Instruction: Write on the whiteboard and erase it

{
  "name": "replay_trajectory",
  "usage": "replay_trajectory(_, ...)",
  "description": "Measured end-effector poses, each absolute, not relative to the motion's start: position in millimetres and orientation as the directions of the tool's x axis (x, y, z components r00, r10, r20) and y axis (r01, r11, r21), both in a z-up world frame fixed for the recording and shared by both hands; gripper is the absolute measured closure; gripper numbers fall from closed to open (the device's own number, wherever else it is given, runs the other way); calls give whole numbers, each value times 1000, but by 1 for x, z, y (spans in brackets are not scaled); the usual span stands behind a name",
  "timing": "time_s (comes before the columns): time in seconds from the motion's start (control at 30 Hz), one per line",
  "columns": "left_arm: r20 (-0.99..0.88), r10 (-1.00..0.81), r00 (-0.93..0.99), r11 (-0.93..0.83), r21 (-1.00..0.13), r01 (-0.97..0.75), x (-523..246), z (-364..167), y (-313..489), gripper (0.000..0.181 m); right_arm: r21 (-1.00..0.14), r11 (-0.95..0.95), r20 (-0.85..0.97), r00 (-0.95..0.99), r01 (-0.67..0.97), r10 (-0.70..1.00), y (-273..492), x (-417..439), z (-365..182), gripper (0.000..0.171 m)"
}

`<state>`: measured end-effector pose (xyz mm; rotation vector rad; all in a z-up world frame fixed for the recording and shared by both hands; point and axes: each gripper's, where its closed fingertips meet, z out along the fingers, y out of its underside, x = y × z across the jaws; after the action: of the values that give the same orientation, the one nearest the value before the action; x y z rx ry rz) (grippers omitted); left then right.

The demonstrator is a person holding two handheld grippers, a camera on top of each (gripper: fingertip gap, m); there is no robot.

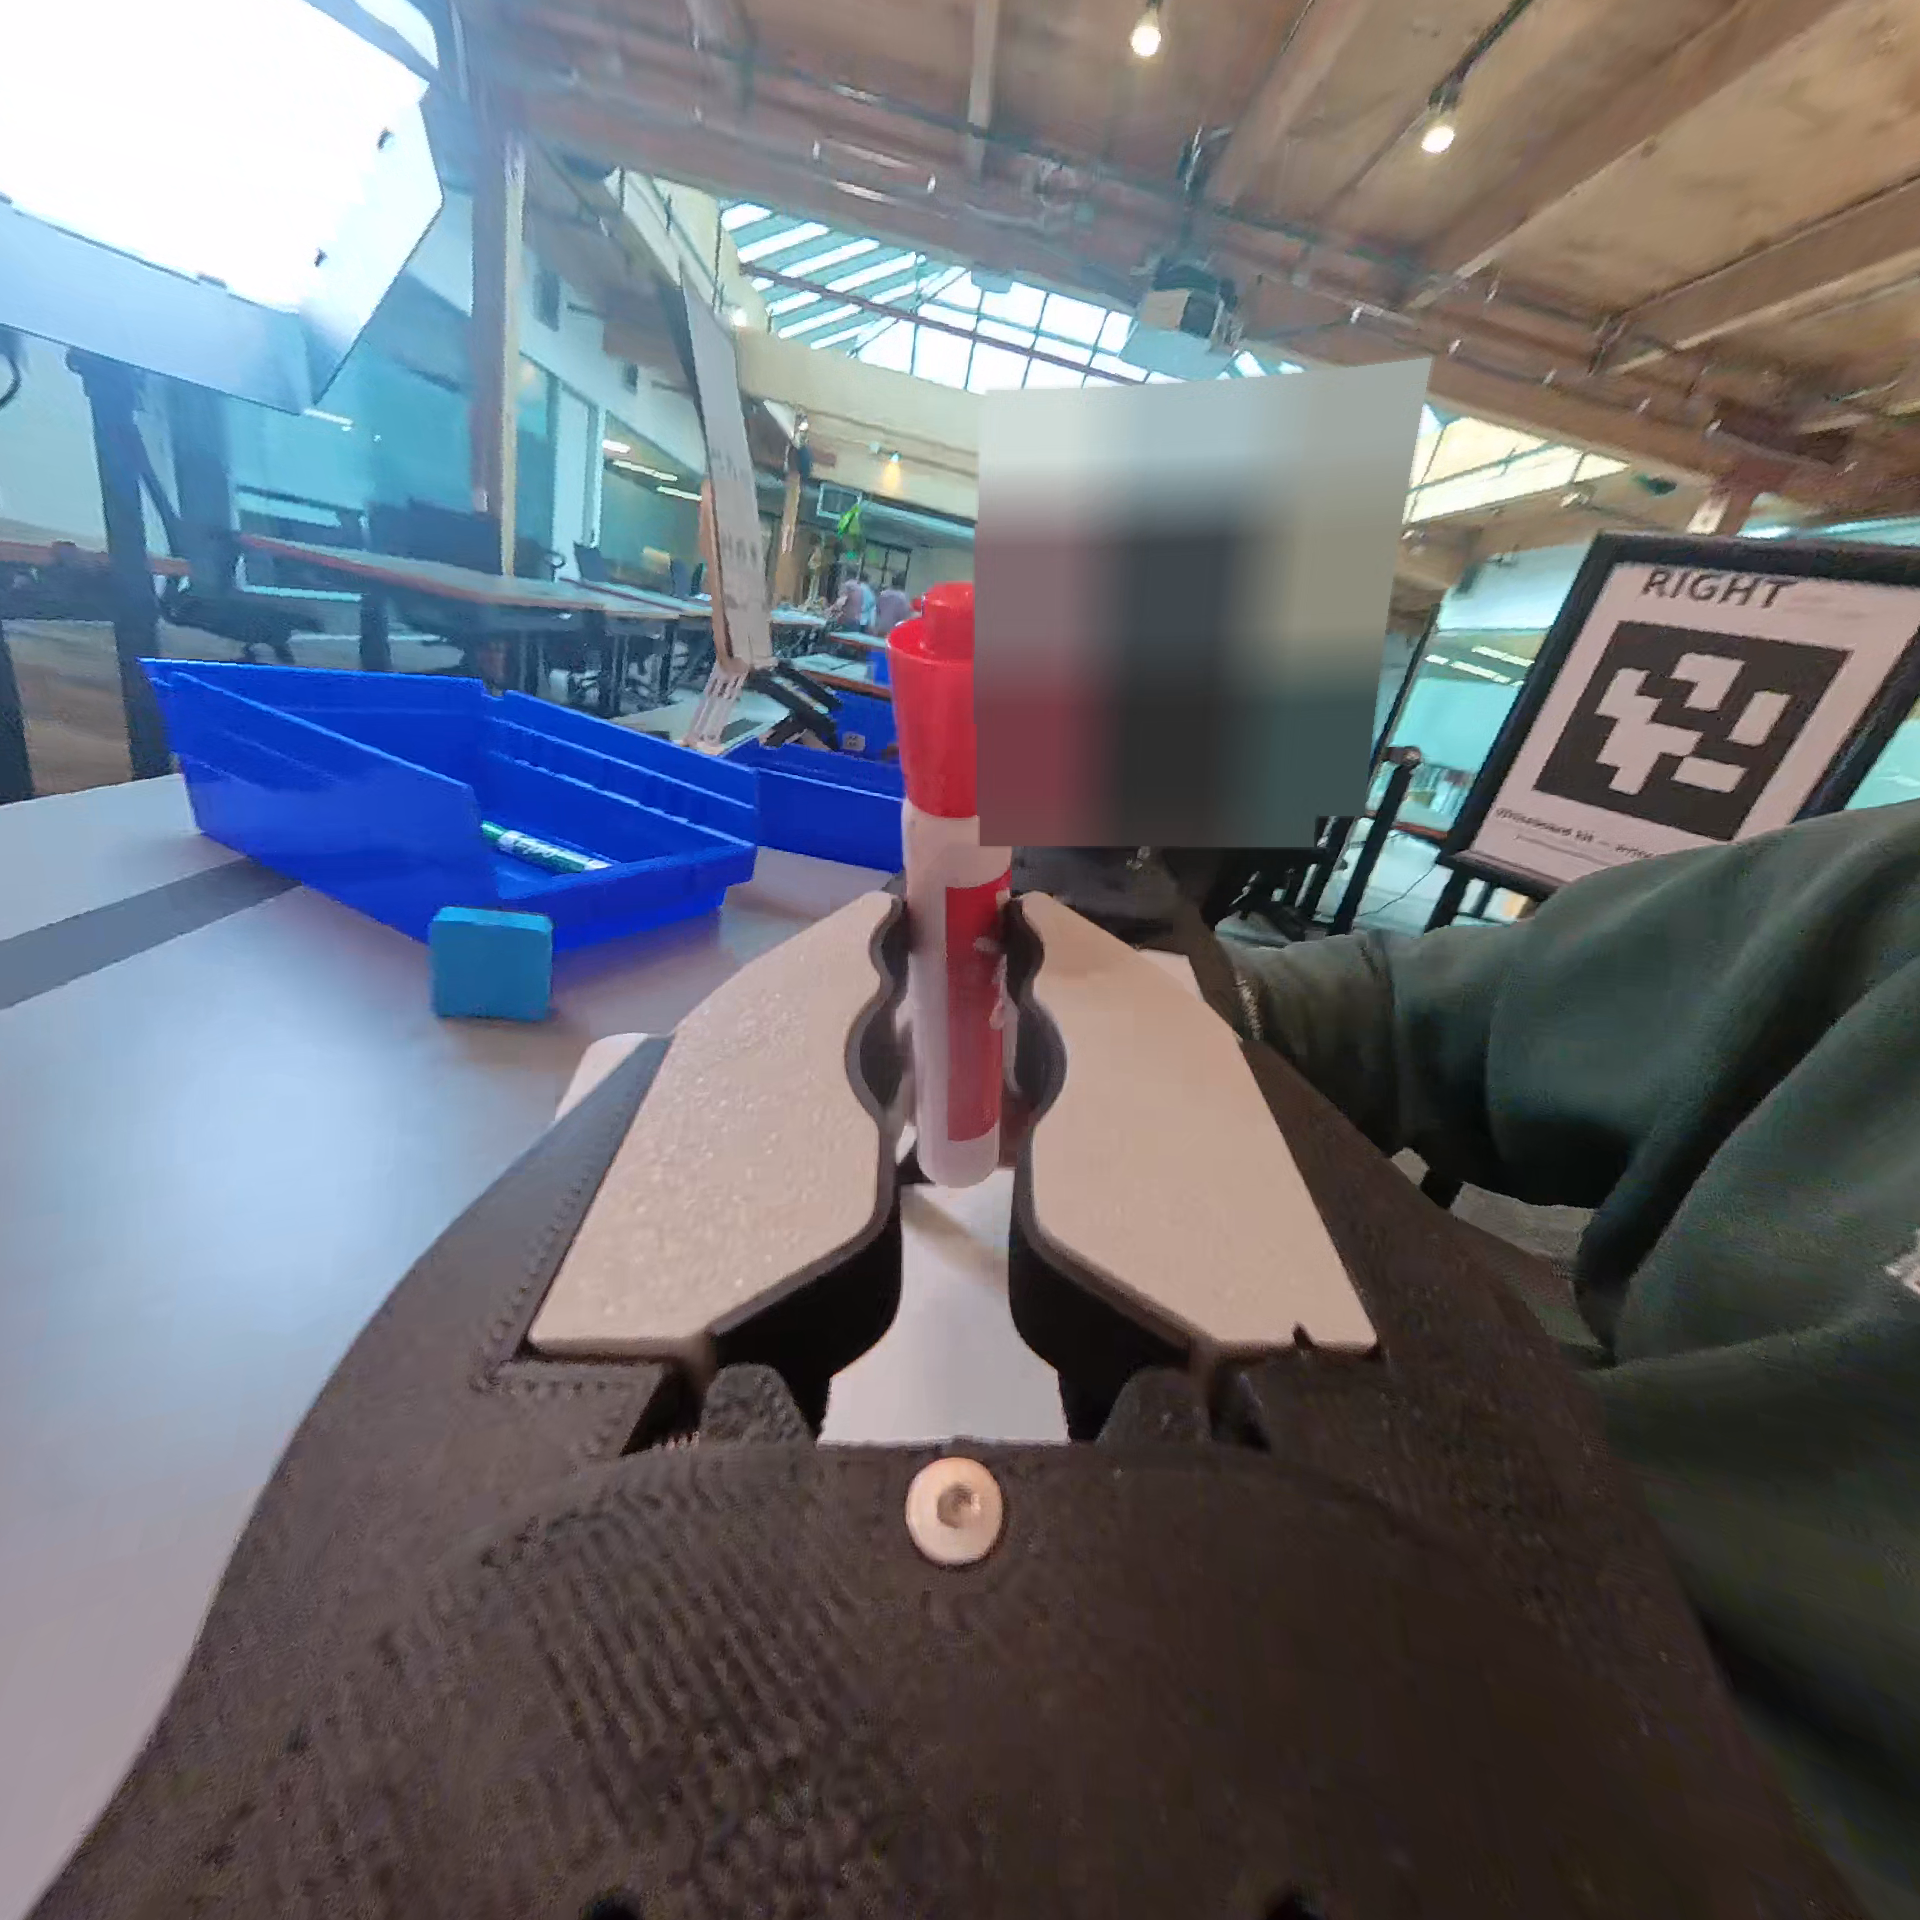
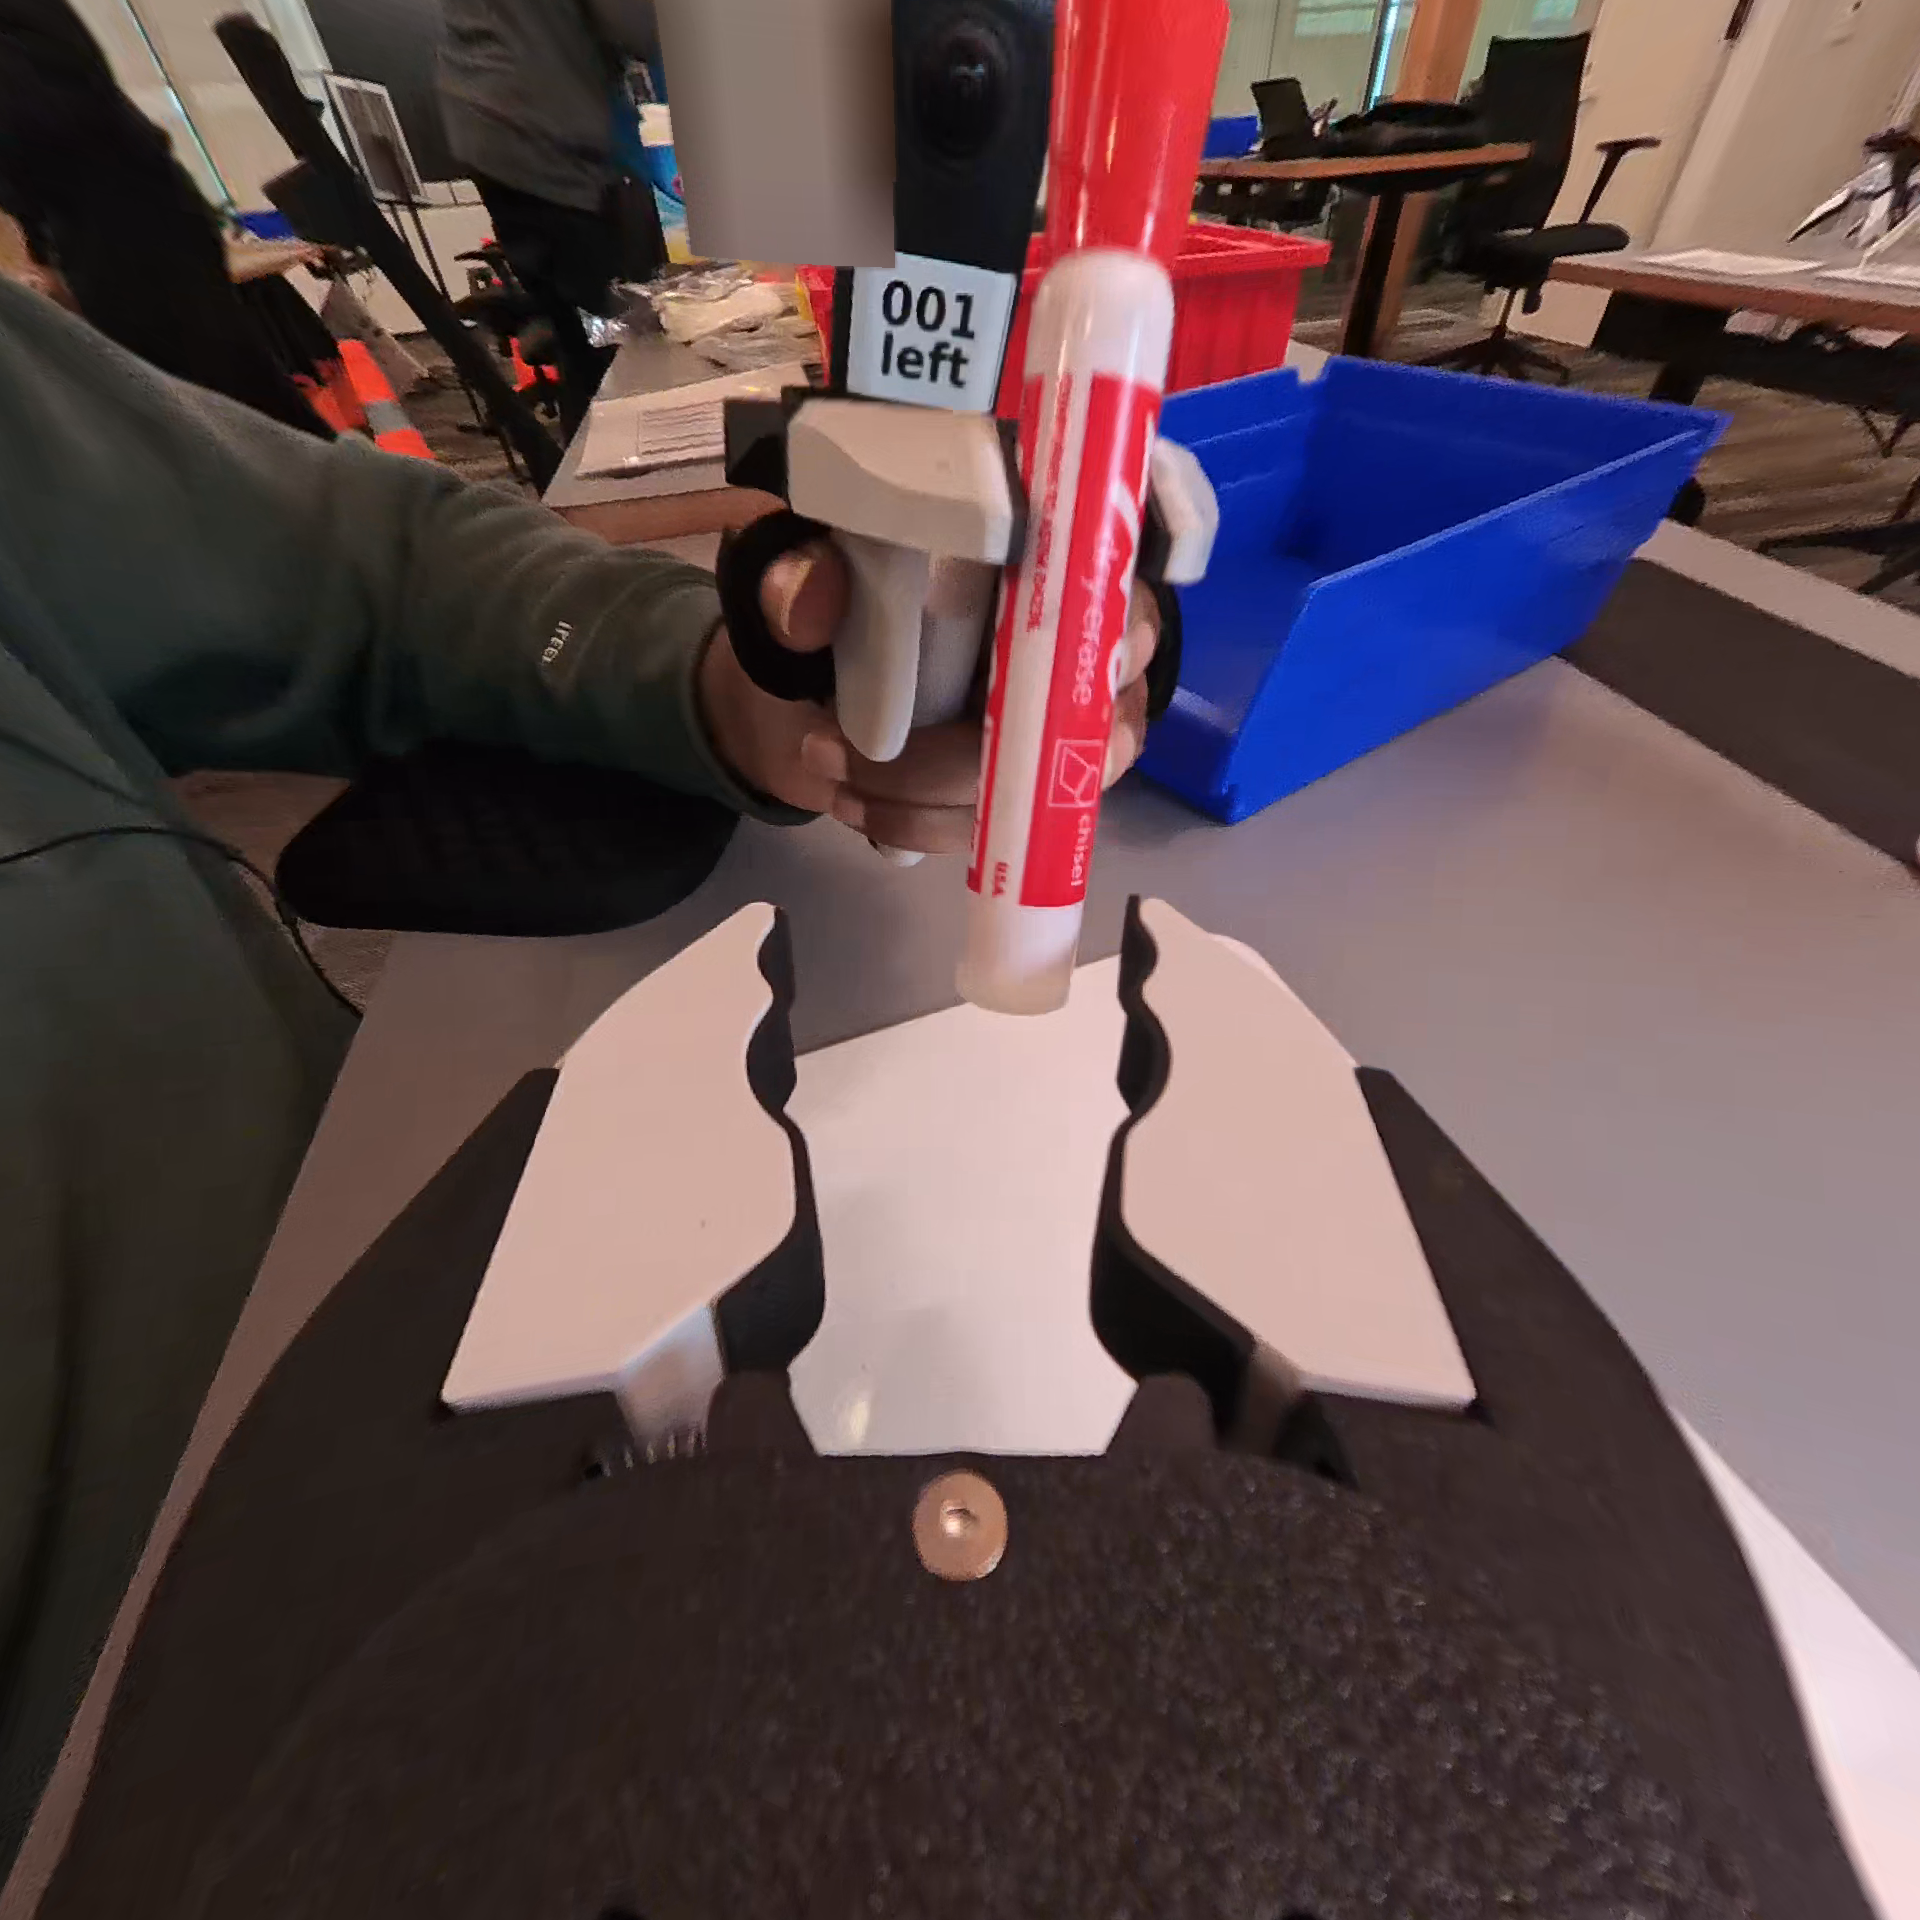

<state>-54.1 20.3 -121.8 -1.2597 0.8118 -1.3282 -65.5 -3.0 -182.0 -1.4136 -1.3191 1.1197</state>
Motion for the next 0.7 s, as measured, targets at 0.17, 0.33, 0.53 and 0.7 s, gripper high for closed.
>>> replay_trajectory(0.17, 199, -970, 140, -160, -956, 247, -52, -121, 13, 163, -974, -16, -5, 47, 226, 999, -8, -74, -193, 122)
replay_trajectory(0.33, 192, -968, 162, -152, -962, 228, -53, -123, 16, 163, -975, 5, 26, 91, 222, 996, 0, -60, -186, 117)
replay_trajectory(0.53, 187, -970, 155, -160, -972, 173, -42, -132, 13, 163, -984, 22, 45, 130, 179, 991, 7, -60, -177, 150)
replay_trajectory(0.7, 162, -965, 206, -137, -982, 131, -46, -138, 16, 163, -969, 13, 46, 130, 245, 991, 17, -49, -183, 152)
